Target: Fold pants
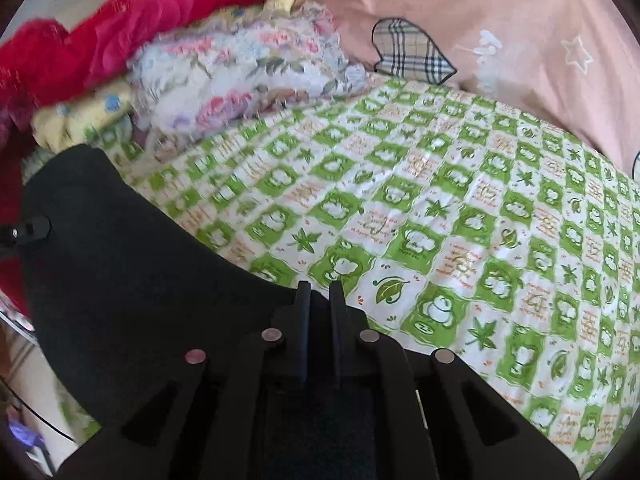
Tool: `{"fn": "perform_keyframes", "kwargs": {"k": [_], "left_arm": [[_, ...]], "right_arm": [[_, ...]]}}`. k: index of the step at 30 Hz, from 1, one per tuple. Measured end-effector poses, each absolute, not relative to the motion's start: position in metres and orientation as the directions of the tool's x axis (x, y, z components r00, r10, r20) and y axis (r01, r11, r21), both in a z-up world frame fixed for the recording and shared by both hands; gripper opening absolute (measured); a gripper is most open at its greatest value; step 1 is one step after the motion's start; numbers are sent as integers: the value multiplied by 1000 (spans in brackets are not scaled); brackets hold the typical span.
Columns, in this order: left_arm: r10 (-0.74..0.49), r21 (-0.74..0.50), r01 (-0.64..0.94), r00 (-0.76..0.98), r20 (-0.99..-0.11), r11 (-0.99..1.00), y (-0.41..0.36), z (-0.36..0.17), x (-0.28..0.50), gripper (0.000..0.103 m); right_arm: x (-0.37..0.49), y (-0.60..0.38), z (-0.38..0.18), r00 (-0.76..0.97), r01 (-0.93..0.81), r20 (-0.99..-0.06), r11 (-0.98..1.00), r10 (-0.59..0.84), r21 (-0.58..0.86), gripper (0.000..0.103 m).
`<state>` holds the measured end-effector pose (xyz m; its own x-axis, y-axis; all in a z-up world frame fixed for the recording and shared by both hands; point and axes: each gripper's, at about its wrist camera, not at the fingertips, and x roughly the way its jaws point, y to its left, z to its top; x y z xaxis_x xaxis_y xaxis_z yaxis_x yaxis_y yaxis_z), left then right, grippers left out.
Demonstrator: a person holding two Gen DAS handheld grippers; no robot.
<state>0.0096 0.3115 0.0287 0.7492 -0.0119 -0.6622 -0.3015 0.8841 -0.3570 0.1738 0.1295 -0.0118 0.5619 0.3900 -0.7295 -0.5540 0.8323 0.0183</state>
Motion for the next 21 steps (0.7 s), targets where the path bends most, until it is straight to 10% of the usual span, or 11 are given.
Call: {"fn": "perform_keyframes", "kwargs": {"k": [12,21], "left_arm": [[211,-124,-415,671,-711,901,316,4,20,56],[156,-163,-345,732,-664,924,287,47,-2,60]], "right_arm": [[169,56,10,577,-391,-705,897,413,205,36],[84,-37,32,661,-251,-661,935,355,251,39]]}}
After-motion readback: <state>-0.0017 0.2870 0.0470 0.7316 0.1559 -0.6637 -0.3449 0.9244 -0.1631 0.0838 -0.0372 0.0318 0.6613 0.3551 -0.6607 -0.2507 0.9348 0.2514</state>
